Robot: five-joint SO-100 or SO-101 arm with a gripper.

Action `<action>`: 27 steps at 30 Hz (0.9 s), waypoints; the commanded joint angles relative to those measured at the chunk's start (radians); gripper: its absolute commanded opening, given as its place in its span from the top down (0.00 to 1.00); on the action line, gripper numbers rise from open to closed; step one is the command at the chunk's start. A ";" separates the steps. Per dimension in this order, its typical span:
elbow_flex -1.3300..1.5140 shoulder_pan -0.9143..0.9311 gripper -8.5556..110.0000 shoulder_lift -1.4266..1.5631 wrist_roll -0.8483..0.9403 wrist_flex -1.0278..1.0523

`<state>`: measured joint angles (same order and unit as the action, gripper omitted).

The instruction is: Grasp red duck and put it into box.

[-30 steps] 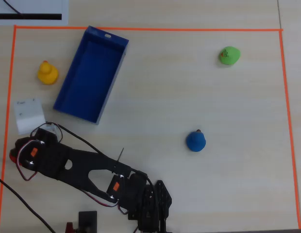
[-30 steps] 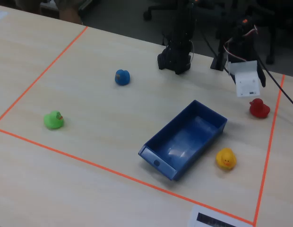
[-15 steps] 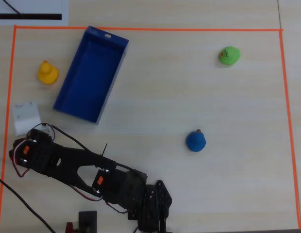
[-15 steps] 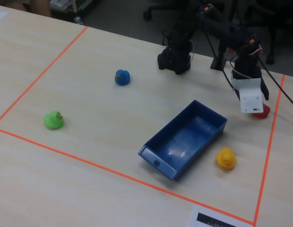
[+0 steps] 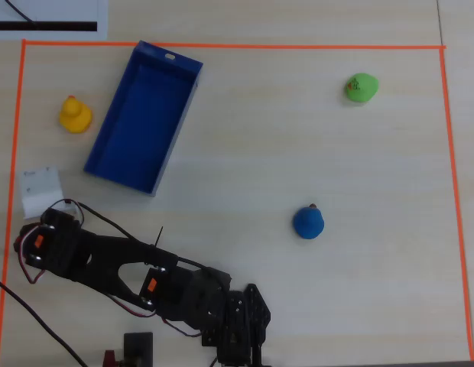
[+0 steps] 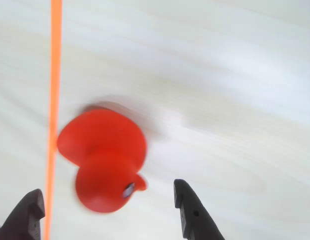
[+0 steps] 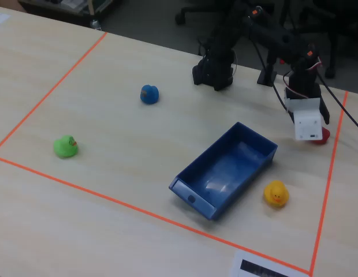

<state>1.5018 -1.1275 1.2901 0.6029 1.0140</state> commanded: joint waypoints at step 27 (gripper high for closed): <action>-0.114 0.126 0.93 0.204 -0.051 0.140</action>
<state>1.5079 -1.0661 1.3453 0.5522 1.0922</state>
